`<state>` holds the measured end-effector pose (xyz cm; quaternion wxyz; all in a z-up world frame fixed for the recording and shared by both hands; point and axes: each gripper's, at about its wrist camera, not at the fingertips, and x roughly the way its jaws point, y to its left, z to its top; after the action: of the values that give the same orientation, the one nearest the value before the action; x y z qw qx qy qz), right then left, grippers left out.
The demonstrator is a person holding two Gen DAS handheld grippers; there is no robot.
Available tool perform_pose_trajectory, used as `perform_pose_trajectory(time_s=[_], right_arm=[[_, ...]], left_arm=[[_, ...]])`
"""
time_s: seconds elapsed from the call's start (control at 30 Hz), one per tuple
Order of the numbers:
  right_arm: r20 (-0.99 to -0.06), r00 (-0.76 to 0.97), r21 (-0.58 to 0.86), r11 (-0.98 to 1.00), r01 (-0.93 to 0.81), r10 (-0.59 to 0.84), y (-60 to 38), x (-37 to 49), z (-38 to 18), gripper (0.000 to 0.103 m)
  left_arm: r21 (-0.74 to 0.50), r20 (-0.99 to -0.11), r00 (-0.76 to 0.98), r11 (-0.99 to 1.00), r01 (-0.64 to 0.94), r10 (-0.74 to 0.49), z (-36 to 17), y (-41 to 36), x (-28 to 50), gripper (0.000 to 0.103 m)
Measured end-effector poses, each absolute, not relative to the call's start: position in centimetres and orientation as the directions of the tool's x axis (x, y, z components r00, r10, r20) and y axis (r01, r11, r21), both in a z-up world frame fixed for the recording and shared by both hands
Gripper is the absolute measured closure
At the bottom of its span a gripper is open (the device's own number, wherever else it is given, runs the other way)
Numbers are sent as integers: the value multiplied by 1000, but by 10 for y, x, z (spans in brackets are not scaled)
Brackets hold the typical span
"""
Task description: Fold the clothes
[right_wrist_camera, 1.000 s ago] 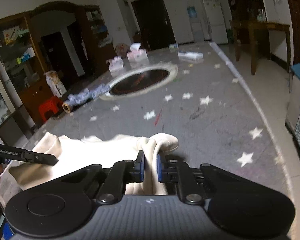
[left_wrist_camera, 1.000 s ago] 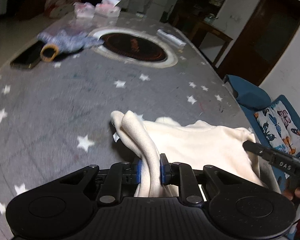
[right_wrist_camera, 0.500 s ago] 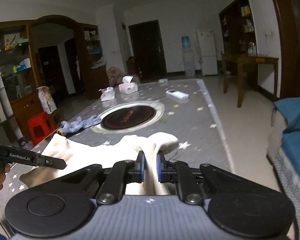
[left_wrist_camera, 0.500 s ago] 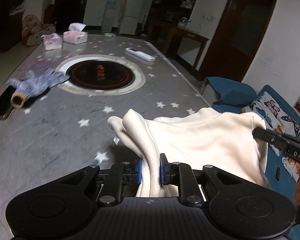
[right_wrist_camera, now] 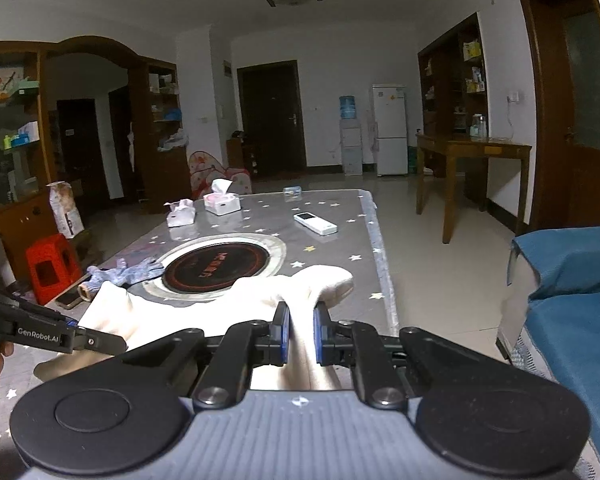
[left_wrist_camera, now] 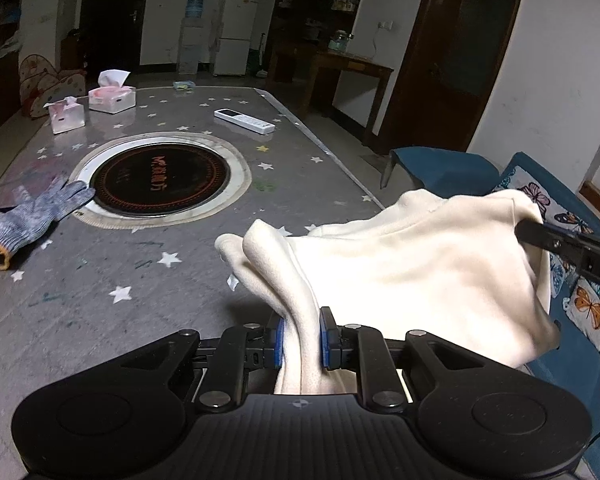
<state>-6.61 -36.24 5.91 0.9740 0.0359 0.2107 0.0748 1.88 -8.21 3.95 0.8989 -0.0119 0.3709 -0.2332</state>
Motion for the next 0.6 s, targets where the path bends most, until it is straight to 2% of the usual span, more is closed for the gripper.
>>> perform_pose_trajectory(time_s=[0.6], right_arm=[[-463, 876, 107, 989, -98, 137, -378, -45, 36, 93]], left_arm=[[-155, -711, 581, 895, 418, -395, 18, -108, 38, 85]])
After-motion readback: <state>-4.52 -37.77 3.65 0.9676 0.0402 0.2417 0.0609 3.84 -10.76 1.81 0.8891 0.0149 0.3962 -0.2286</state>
